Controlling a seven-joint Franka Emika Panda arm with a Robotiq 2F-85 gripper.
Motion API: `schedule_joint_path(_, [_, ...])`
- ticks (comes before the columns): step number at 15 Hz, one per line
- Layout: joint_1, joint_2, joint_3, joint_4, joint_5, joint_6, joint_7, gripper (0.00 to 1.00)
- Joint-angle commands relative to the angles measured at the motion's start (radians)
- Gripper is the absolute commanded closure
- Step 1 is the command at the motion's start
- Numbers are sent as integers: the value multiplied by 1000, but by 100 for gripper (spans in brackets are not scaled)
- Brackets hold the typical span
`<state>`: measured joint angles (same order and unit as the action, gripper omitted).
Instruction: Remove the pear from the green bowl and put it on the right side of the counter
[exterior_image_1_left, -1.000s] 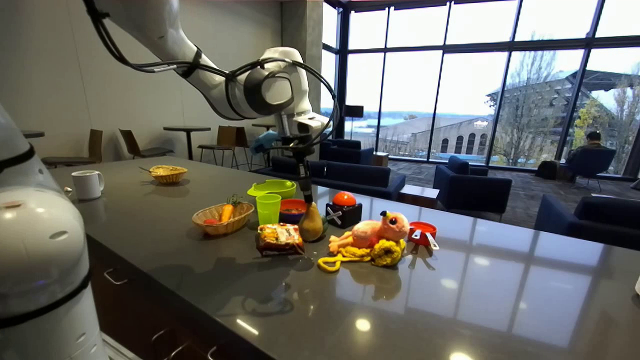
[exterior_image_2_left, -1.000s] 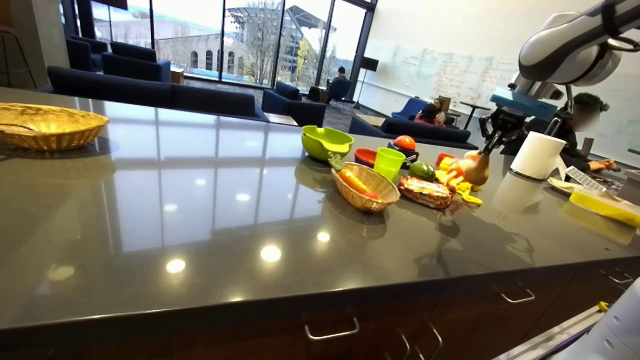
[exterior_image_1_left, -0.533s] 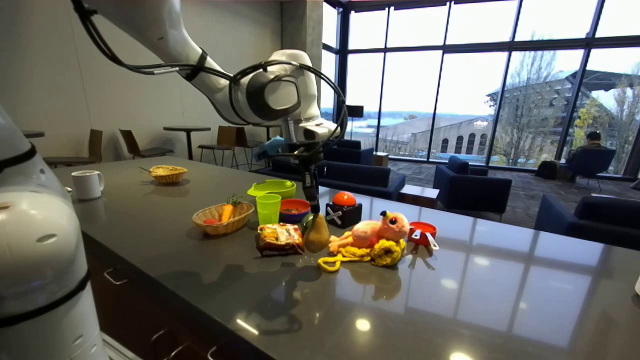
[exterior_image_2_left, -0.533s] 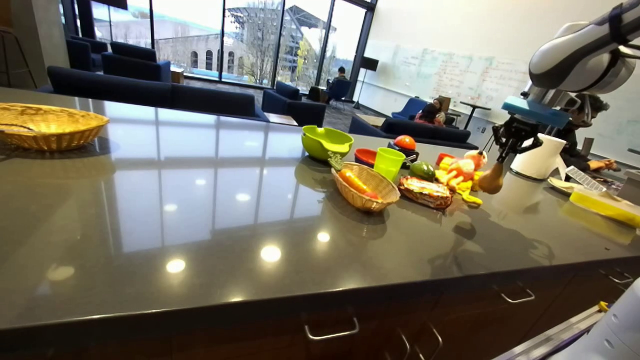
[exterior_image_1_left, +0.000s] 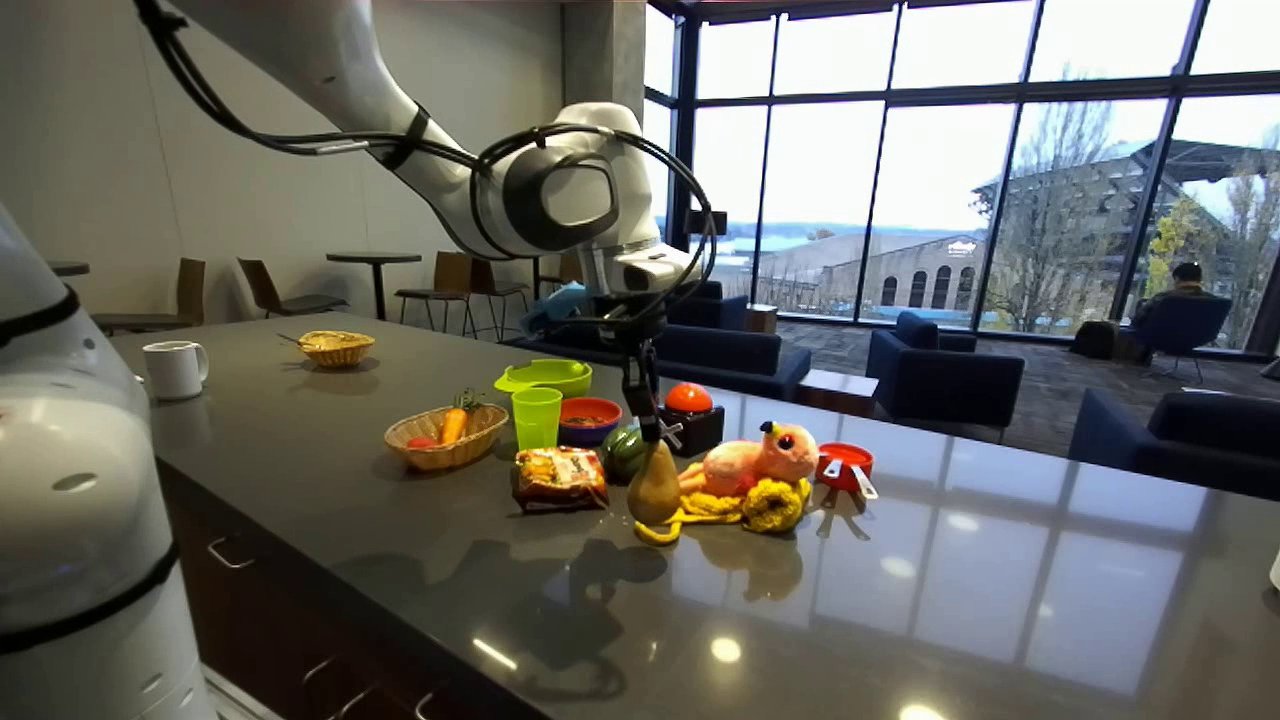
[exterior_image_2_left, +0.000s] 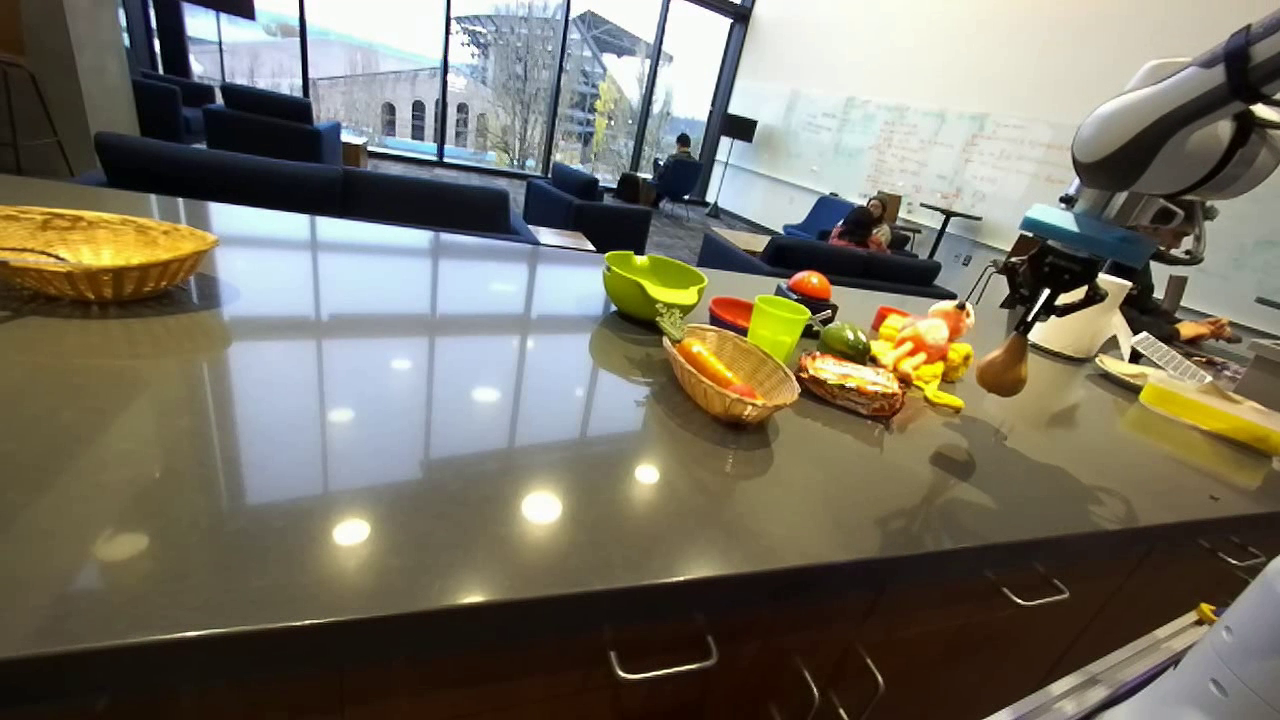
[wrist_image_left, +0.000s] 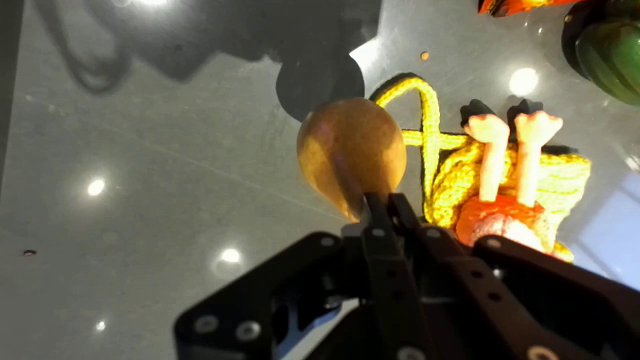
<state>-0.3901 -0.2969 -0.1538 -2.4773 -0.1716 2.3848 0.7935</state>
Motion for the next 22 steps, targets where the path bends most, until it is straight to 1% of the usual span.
schedule_joint_path(1, [-12, 51, 5, 22, -53, 74, 26, 98])
schedule_joint_path(4, [-15, 101, 1, 50, -92, 107, 47, 98])
schedule_joint_path(7, [-10, 140, -13, 76, -117, 106, 68, 98])
schedule_joint_path(12, [10, 208, -45, 124, -98, 117, 52, 98])
schedule_joint_path(20, [51, 289, -76, 179, -58, 156, 24, 98])
schedule_joint_path(21, [55, 295, -80, 183, -61, 154, 26, 68])
schedule_joint_path(22, [58, 300, -84, 185, -61, 155, 26, 67])
